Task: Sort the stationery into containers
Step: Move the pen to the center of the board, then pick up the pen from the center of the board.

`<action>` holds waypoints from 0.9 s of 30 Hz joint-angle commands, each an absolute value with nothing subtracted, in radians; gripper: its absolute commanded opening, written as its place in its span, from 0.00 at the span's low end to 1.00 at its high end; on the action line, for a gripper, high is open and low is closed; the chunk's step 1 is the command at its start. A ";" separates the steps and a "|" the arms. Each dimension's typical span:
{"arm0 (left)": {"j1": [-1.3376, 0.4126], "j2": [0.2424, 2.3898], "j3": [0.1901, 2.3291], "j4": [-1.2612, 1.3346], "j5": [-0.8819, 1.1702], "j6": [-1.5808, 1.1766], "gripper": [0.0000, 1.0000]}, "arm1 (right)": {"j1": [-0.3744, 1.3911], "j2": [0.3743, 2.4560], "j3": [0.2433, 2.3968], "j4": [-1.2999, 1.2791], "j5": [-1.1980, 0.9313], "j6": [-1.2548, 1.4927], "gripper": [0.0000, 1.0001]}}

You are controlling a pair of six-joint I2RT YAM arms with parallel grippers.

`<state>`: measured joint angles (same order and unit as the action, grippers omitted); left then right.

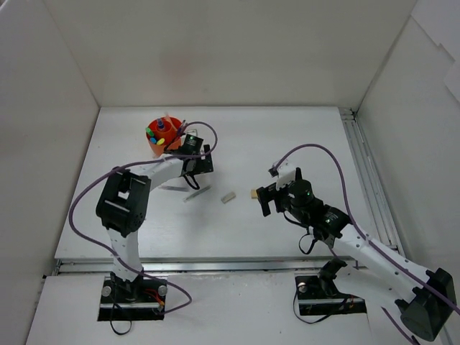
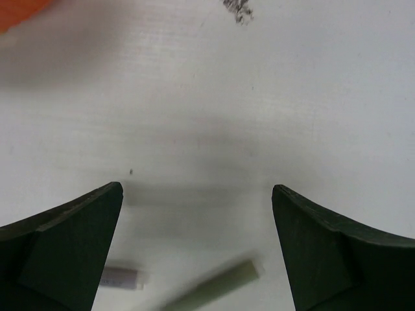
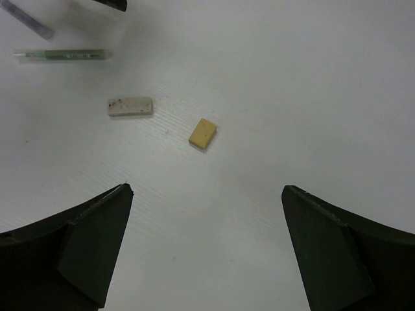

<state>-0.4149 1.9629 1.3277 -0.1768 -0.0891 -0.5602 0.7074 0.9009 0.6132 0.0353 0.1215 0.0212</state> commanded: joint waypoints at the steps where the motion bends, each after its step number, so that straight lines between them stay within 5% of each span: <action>1: -0.426 1.769 1.342 -0.320 -0.181 -0.685 0.95 | 0.712 0.894 0.637 0.089 0.081 0.009 0.98; 10: -0.439 1.540 1.275 -0.935 -0.368 -1.240 1.00 | 0.722 0.905 0.635 0.095 0.054 0.009 0.98; 16: -0.419 1.545 1.123 -0.870 -0.241 -1.431 1.00 | 0.724 0.900 0.635 0.104 0.009 0.014 0.98; 27: -0.355 1.663 1.169 -0.897 -0.270 -1.635 1.00 | 0.724 0.870 0.624 0.098 0.018 0.015 0.98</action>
<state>-0.3927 1.6192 1.1347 -0.8680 -0.2638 -1.5364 0.7208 0.8772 0.6132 0.0418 0.0200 0.0216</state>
